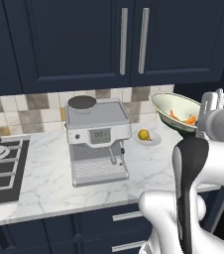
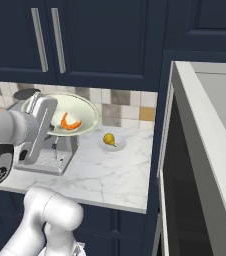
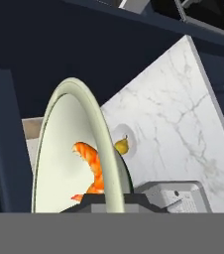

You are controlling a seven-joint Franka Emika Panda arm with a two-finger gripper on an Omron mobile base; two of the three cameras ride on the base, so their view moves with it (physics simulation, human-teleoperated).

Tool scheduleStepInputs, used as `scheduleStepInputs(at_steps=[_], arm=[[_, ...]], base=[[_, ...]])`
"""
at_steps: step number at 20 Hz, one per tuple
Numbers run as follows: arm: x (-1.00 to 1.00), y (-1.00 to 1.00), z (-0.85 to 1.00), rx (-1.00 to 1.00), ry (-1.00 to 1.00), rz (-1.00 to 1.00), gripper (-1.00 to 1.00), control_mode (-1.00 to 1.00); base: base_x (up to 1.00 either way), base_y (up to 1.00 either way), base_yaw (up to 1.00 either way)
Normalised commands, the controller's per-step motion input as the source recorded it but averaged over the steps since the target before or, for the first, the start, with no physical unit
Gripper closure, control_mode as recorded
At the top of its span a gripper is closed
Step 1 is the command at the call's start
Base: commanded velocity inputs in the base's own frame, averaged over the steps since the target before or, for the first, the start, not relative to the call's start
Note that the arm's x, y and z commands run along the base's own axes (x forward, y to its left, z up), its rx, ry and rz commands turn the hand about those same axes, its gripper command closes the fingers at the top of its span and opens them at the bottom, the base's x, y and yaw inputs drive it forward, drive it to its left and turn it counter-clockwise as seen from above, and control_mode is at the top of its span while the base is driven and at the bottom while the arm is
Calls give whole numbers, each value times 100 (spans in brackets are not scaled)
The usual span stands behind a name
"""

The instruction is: Remove the pear from the bowl and place it on the small plate. Then place the bowl with only the shrimp in the microwave, close the door, and press the start button to microwave the shrimp.

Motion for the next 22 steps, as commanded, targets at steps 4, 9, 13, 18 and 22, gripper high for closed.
scheduleStepInputs(at_steps=[4, 9, 13, 18, 22], arm=[[0, 0, 0, 0, 0, 0, 100, 100], [0, 0, 0, 0, 0, 0, 100, 100], [0, 0, 0, 0, 0, 0, 100, 100], [0, 0, 0, 0, 0, 0, 100, 100], [0, 0, 0, 0, 0, 0, 100, 100]], base=[[-73, 2, 0], [-100, 0, 1], [-100, 0, 0], [-100, 0, 0], [-100, -9, 0]])
